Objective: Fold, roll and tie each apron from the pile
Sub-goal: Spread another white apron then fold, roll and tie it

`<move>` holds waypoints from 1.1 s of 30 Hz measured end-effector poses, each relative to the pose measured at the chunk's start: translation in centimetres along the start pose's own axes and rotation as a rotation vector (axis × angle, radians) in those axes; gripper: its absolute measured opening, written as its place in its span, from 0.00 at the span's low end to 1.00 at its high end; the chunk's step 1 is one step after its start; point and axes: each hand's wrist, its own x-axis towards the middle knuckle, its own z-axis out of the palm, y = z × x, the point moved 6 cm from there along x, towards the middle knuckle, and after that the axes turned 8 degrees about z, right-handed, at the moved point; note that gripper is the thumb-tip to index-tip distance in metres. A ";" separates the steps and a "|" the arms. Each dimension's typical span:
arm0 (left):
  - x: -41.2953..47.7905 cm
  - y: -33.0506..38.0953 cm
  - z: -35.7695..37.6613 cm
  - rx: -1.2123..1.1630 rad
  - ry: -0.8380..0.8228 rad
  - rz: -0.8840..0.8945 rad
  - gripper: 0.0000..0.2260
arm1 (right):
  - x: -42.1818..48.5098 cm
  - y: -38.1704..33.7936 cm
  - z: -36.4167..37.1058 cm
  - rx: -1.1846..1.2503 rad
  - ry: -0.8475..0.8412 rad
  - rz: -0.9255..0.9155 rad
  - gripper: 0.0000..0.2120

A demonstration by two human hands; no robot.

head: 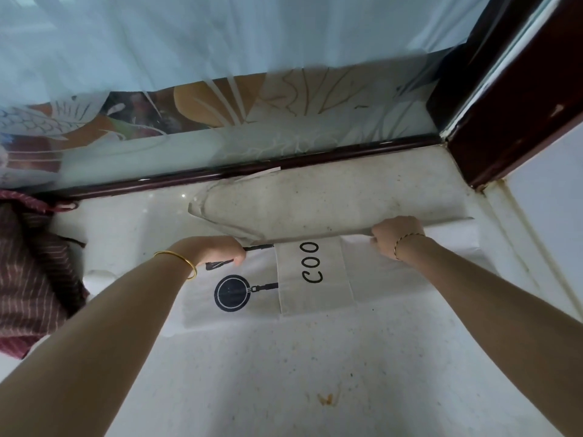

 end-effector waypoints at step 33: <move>-6.4 -14.7 5.2 0.423 0.584 -0.091 0.26 | -6.7 -21.8 -0.9 0.535 -0.130 -0.166 0.54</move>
